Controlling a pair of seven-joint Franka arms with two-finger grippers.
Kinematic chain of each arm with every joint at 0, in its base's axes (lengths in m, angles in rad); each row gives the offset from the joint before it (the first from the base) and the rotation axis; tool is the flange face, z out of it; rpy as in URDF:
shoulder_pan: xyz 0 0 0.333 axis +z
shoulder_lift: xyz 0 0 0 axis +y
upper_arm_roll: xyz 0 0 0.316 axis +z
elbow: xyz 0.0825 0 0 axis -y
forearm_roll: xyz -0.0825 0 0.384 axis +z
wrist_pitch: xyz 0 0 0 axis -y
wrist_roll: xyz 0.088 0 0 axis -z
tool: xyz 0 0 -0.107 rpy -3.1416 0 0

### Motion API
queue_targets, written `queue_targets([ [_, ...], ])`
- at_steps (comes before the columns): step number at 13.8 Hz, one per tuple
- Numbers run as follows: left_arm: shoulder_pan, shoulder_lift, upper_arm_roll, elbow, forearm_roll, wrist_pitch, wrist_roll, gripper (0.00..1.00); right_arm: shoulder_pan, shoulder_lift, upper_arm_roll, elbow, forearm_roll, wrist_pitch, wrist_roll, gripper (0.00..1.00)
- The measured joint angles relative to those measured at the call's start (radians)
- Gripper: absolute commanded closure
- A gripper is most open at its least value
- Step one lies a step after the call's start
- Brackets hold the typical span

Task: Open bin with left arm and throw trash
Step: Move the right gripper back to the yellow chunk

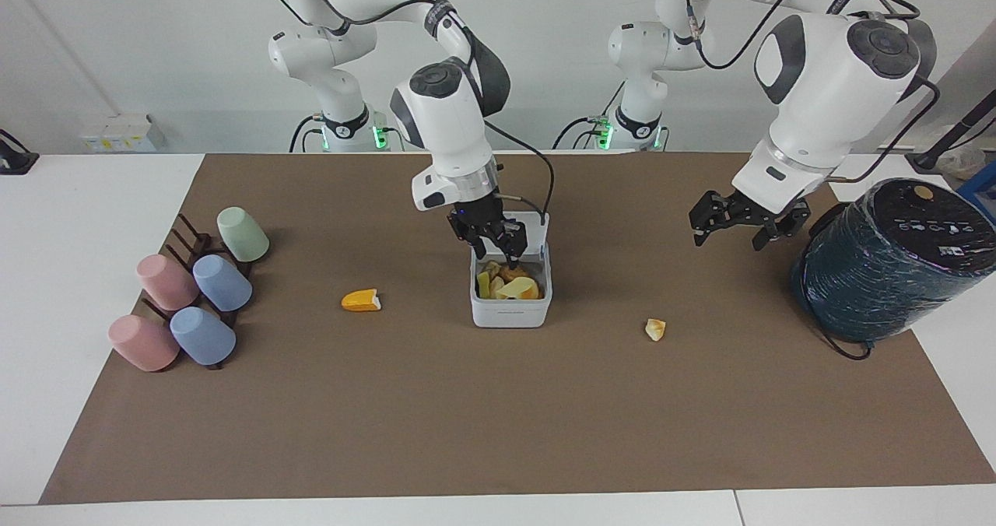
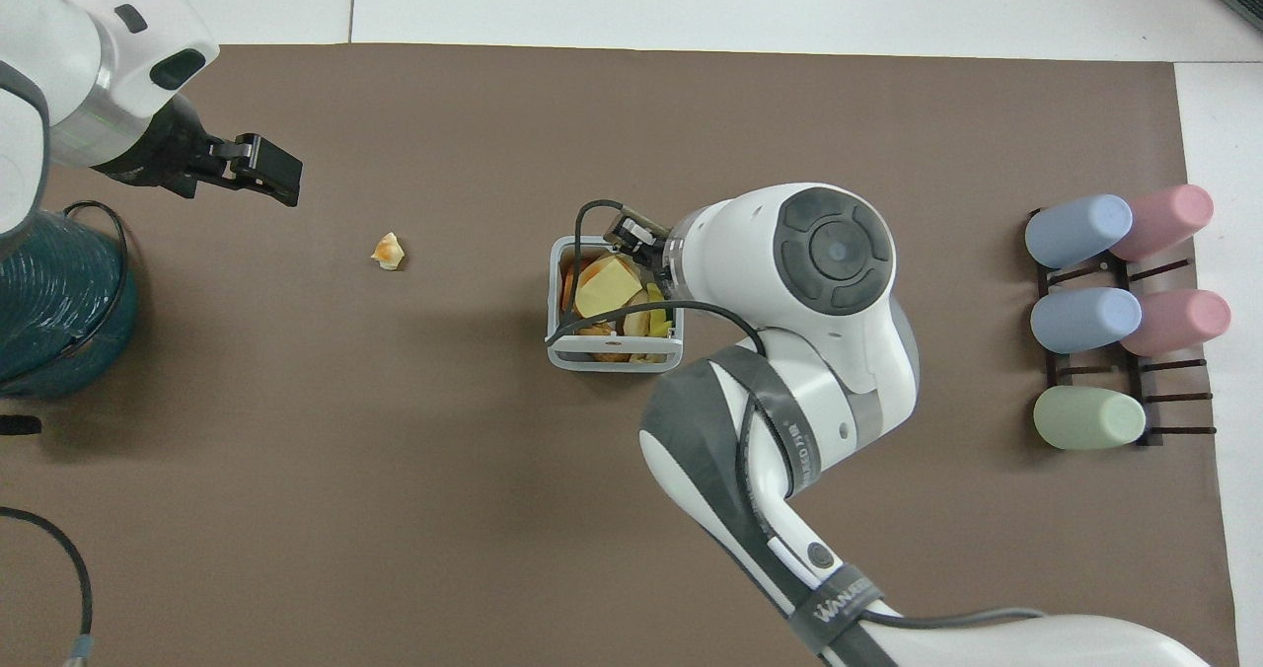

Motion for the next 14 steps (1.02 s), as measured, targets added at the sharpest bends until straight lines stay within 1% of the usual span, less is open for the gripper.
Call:
queue_targets([
  [3,0.000,0.000,-0.001,0.000,0.000,0.001,0.001,0.00,-0.096,-0.042,-0.003,-0.015,-0.005,-0.059,-0.154,0.00],
  [6,-0.001,0.000,-0.003,0.000,0.000,0.002,0.002,0.00,-0.194,-0.078,-0.005,-0.081,-0.006,-0.071,-0.333,0.00],
  [8,-0.001,0.000,-0.003,0.000,0.001,0.003,0.002,0.00,-0.243,-0.087,-0.006,-0.119,-0.006,-0.071,-0.421,0.00],
  [10,0.000,0.000,-0.001,0.000,0.001,0.003,0.002,0.00,-0.261,-0.089,-0.007,-0.148,-0.025,-0.071,-0.463,0.00],
  [12,0.001,0.000,0.002,-0.001,0.005,0.003,0.002,0.00,-0.263,-0.085,-0.007,-0.179,-0.081,-0.066,-0.464,0.00],
  [14,0.001,0.000,0.002,-0.001,0.007,0.003,0.002,0.00,-0.270,-0.065,-0.006,-0.217,-0.100,-0.030,-0.467,0.00],
])
